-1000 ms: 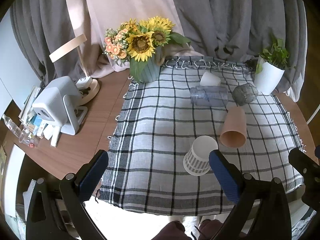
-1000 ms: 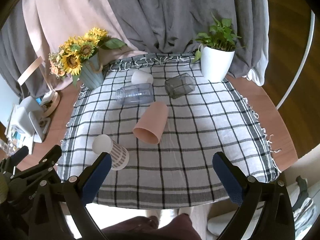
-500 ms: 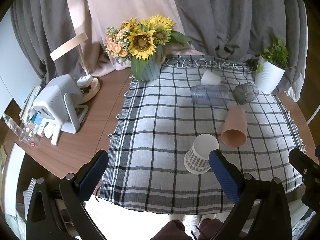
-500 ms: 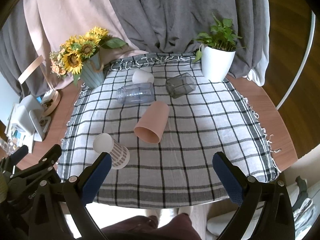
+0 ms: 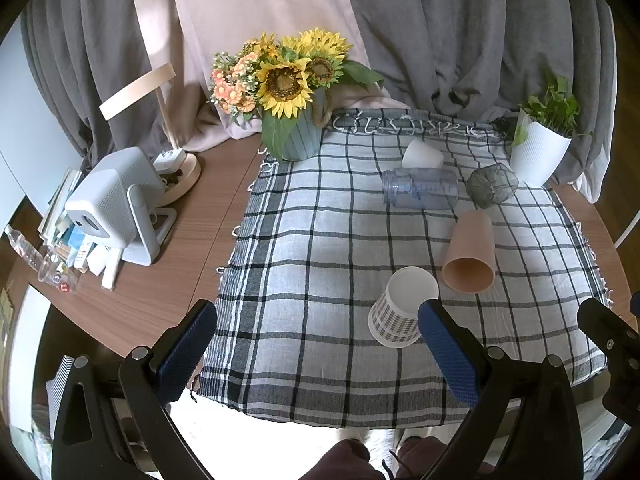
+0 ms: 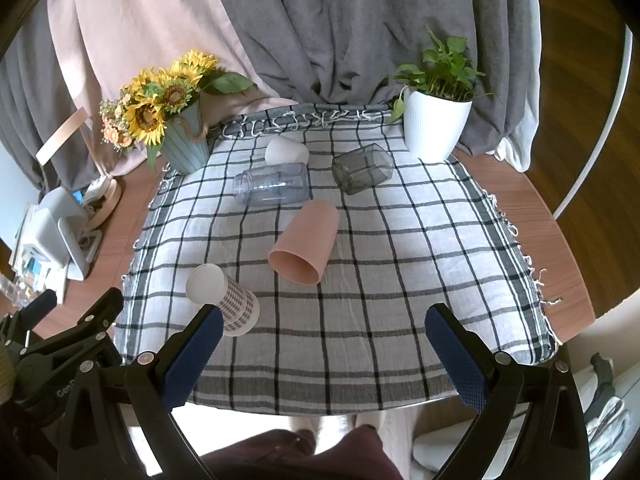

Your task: Flip cup upside down

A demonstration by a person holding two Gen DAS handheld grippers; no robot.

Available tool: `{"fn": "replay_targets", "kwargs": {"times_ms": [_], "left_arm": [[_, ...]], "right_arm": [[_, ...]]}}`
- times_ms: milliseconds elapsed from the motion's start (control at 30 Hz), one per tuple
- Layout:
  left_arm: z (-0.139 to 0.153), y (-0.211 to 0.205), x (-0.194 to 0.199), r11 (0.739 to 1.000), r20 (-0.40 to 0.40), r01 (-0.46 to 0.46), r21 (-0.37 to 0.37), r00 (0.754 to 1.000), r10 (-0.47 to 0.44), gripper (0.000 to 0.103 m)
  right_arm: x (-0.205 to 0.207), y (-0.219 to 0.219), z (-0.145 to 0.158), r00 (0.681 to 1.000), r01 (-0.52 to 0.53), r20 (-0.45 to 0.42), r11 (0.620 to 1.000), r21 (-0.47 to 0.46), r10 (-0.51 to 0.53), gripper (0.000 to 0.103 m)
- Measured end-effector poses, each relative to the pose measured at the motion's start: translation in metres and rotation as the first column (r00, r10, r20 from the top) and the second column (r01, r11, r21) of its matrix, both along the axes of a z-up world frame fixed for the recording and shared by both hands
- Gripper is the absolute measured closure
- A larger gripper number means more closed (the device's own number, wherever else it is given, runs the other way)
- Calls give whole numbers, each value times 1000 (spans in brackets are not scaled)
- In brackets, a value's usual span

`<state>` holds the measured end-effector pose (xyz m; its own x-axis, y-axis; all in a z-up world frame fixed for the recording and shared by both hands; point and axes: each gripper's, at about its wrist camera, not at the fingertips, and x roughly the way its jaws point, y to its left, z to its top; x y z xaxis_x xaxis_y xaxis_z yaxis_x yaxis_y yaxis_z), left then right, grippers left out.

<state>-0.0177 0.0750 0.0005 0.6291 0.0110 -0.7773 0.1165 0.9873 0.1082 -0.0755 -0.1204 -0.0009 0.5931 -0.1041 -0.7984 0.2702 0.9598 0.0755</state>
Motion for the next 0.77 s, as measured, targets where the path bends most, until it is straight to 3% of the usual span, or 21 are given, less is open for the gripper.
{"fn": "replay_targets", "kwargs": {"times_ms": [767], "left_arm": [[-3, 1, 1, 1000, -6, -3, 3, 1000, 3, 0]], "right_arm": [[3, -1, -3, 1000, -5, -11, 1000, 3, 5, 1]]}}
